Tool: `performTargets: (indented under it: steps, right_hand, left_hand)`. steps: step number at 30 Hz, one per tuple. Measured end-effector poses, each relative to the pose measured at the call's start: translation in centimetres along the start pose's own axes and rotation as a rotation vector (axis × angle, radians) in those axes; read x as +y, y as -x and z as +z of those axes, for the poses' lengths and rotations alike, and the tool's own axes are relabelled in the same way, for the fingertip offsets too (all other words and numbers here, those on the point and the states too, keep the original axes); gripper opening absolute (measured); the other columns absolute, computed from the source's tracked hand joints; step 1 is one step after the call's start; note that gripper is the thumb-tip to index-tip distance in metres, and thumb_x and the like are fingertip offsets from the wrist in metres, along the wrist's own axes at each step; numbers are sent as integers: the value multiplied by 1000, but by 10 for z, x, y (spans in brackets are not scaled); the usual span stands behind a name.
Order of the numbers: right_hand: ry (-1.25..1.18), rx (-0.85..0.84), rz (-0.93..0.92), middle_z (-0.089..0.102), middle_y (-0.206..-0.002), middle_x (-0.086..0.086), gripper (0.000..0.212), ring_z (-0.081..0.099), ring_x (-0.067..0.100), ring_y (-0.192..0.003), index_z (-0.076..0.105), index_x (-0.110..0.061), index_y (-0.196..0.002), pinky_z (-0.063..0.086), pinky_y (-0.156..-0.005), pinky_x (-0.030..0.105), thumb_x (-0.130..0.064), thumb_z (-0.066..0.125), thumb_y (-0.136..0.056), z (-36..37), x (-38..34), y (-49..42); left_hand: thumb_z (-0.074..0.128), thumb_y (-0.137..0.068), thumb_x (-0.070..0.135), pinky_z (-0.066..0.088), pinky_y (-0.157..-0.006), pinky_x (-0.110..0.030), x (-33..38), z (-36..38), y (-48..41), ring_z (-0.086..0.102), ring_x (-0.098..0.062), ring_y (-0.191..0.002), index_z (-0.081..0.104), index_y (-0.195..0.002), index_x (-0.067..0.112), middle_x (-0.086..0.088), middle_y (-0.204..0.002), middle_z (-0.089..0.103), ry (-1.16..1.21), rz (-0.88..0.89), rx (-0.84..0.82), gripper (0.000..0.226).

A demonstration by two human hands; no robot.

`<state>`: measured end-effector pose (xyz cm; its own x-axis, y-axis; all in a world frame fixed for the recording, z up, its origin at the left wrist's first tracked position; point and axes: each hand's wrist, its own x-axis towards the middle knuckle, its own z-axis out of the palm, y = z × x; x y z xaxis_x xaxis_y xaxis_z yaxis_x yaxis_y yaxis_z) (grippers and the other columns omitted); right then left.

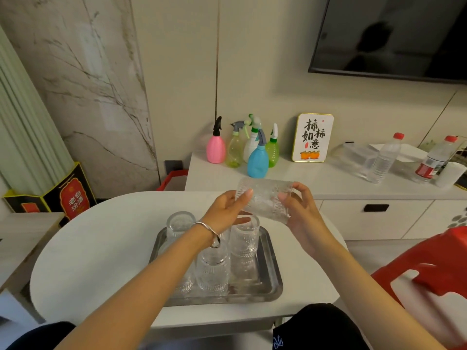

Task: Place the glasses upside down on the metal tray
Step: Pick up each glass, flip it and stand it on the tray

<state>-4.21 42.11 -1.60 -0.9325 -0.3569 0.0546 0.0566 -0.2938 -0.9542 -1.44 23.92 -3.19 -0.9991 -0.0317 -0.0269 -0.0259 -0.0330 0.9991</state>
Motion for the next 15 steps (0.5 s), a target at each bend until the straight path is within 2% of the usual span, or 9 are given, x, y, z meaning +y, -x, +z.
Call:
performTargets:
  steps: [3, 7, 9, 11, 13, 15]
  right_hand:
    - [112, -132, 117, 65, -111, 1, 55, 66, 16, -100, 48, -25, -112, 54, -86, 34, -37, 77, -68, 2, 7, 4]
    - [378, -255, 167, 70, -115, -6, 62, 66, 11, -106, 58, -27, -120, 54, -86, 26, -58, 70, -68, 7, 8, 6]
    - [478, -304, 175, 71, -111, -19, 50, 65, 0, -104, 59, -38, -115, 54, -78, 15, -57, 69, -70, 14, 7, 8]
    - [540, -329, 181, 70, -105, -27, 44, 64, -6, -100, 60, -44, -109, 51, -70, 8, -53, 71, -68, 18, 8, 10]
    - [547, -303, 161, 71, -105, -23, 49, 65, -3, -100, 61, -42, -110, 52, -70, 11, -50, 76, -64, 17, 14, 12]
    - [512, -256, 143, 72, -107, -14, 54, 67, 1, -99, 61, -34, -113, 53, -71, 13, -42, 82, -65, 10, 24, 15]
  left_hand:
    - [66, -62, 56, 56, -72, -22, 2, -16, 7, 67, -15, -95, 59, -110, 19, -7, -113, 65, 36, 51, 52, 61]
    - [67, -62, 52, 55, -77, -20, 8, -31, 15, 64, -7, -99, 52, -123, 25, 5, -124, 57, -103, 135, 19, 69]
    - [67, -67, 45, 52, -85, -23, 8, -32, 18, 61, -9, -105, 50, -125, 29, 9, -126, 55, -173, 149, -28, 63]
    - [68, -73, 39, 49, -86, -18, 5, -29, 20, 56, -7, -109, 48, -127, 31, 14, -123, 55, -218, 163, -64, 58]
    - [68, -75, 36, 48, -82, -12, 3, -27, 21, 54, -2, -110, 48, -127, 32, 18, -119, 56, -249, 180, -97, 56]
    - [65, -79, 35, 47, -90, -18, 1, -27, 20, 53, -4, -114, 49, -127, 30, 12, -123, 57, -274, 190, -113, 51]
